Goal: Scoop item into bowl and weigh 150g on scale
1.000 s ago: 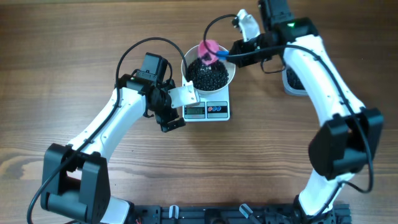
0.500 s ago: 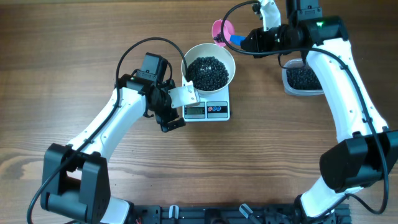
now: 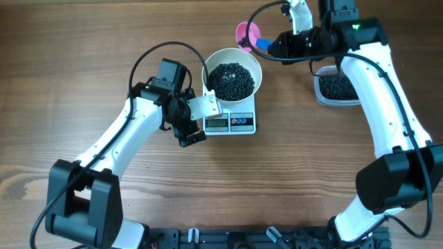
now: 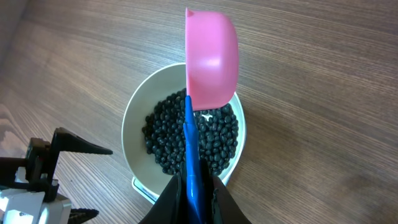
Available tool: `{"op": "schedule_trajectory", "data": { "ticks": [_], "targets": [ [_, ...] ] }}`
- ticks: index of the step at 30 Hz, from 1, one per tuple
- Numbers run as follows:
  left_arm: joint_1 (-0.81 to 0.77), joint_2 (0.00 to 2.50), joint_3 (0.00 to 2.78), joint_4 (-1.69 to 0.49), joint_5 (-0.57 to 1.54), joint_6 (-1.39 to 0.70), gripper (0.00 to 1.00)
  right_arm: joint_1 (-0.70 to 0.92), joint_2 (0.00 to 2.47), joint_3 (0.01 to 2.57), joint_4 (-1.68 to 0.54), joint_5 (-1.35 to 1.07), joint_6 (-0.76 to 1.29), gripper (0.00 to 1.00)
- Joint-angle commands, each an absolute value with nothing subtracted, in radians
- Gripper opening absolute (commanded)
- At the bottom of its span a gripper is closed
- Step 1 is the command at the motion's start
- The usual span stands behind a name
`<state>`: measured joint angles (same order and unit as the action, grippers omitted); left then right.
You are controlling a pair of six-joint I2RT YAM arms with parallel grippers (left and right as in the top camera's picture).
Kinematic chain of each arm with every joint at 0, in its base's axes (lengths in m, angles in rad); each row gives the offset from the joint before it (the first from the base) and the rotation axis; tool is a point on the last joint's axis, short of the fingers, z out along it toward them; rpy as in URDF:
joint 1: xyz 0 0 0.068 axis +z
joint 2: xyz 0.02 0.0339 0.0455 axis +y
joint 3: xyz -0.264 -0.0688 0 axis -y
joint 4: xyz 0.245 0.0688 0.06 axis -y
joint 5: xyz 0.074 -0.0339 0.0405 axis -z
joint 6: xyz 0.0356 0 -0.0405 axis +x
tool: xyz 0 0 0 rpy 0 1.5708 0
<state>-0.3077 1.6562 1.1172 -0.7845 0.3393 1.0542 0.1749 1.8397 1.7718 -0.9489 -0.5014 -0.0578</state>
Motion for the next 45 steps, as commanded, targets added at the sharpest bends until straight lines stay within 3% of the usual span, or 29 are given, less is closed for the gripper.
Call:
{"op": "schedule_trajectory", "data": {
  "ticks": [1,9,11,12,15,25,45],
  "targets": [
    [-0.311,1.665,1.113,-0.785,0.355,1.070,1.00,0.176,1.819,1.795,-0.942,-0.517,-0.078,0.04],
    [-0.311,1.665,1.113,-0.785,0.355,1.070,1.00,0.186,1.819,1.795,-0.931,-0.478,-0.094,0.04],
    [-0.311,1.665,1.113,-0.785,0.355,1.070,1.00,0.237,1.819,1.795,-0.965,-0.641,-0.370,0.04],
    [-0.311,1.665,1.113,-0.785,0.355,1.070,1.00,0.257,1.819,1.795,-0.974,-0.566,-0.421,0.04],
    [-0.311,1.665,1.113,-0.785,0.355,1.070,1.00,0.278,1.819,1.795,-0.971,-0.355,-0.408,0.04],
    [-0.311,1.665,1.113,-0.785,0.355,1.070,1.00,0.258,1.819,1.795,-0.972,-0.499,-0.374,0.04],
    [-0.311,1.665,1.113,-0.785,0.355,1.070,1.00,0.258,1.819,1.795,-0.907,-0.329,-0.364,0.04]
  ]
}}
